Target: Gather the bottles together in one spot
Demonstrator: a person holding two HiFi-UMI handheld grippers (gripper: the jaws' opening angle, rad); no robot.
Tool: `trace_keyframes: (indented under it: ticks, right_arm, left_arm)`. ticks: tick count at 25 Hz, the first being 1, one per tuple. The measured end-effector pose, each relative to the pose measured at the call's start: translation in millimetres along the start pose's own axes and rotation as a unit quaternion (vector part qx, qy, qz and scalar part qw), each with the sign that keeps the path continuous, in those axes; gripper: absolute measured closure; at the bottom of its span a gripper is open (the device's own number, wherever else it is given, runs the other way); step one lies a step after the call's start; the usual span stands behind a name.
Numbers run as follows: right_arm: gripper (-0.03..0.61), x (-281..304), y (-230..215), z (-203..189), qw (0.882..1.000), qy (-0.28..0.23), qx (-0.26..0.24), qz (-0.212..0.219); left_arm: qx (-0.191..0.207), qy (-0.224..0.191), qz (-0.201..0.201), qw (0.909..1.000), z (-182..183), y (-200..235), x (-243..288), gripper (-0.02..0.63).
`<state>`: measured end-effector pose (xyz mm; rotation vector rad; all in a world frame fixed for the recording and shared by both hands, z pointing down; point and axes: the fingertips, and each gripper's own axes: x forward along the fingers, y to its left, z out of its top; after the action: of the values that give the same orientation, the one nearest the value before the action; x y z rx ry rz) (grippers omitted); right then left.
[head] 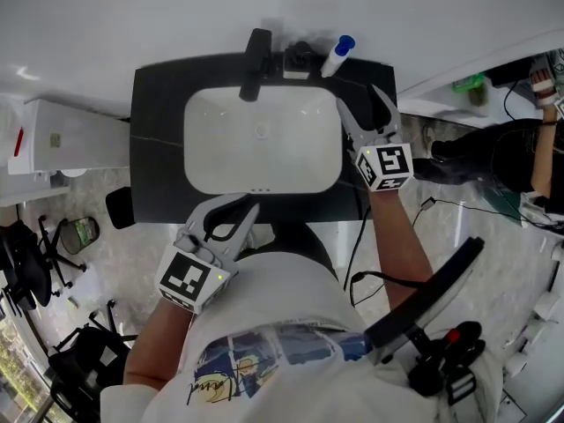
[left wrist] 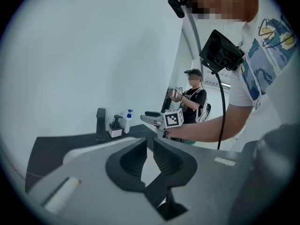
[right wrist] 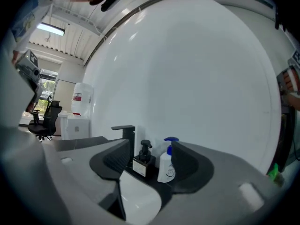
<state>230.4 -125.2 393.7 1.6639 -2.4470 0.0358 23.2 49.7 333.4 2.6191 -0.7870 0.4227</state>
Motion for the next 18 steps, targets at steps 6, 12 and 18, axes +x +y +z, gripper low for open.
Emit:
trace_keyframes:
  ticks: [6,12,18]
  right_arm:
    - [0.410,-46,74,24,1.000,0.012,-0.026,-0.006]
    - [0.578,-95,147,40,0.997,0.032,-0.066,-0.007]
    - [0.578,-139,209,47,0.997,0.044,-0.057,0.007]
  left_arm:
    - [0.010,-0.013,-0.006,0.9998,-14,5,-61,0.569]
    - [0.022,-0.024,-0.014,0.9994,-35,1,-112,0.571]
    - [0.029,-0.031,-0.016,0.9990,-54,-7,-149,0.580]
